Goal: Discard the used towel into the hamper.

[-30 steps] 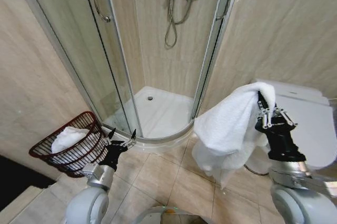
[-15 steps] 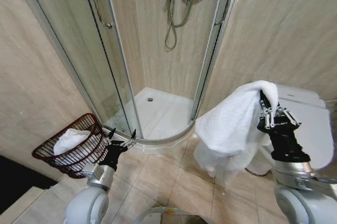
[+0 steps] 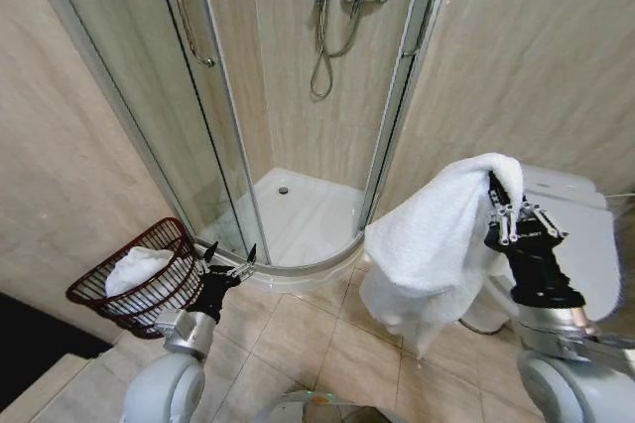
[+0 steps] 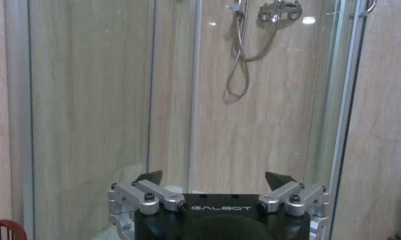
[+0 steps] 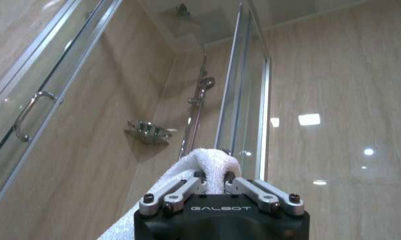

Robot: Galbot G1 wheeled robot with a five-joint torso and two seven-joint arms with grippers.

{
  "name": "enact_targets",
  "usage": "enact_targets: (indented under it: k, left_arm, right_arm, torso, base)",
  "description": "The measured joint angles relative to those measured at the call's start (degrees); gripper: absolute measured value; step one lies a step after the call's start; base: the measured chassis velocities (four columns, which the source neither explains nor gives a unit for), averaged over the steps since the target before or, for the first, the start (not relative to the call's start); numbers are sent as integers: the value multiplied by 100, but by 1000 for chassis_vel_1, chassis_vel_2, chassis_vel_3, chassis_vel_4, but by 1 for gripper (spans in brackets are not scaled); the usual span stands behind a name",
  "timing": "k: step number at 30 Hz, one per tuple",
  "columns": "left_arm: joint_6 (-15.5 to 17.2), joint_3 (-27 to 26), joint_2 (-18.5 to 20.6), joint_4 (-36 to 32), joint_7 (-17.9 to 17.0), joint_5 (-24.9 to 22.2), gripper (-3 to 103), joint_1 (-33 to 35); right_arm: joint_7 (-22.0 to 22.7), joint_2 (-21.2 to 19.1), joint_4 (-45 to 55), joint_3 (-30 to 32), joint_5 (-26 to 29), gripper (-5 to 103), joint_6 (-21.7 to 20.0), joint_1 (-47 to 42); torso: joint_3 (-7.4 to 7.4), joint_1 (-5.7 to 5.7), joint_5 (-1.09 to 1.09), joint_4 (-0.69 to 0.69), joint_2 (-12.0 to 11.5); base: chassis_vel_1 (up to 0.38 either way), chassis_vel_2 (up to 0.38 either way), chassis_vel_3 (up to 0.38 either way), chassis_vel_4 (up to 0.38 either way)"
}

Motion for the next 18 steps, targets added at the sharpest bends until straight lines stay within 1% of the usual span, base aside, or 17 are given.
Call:
enact_targets:
  k: [8,18]
  left_arm:
    - [0,0,0,0,0,0,100,0]
    - [0,0,0,1,0,0,100,0]
  right_arm:
    - [17,-15,0,34,14,8,0,-43]
    - [-48,16,0,4,40,8,23,-54]
  torso:
    - [137,83,0,0,220]
    - [263,167,0,0,430]
  base:
    - [0,0,0,0]
    - [0,0,0,0]
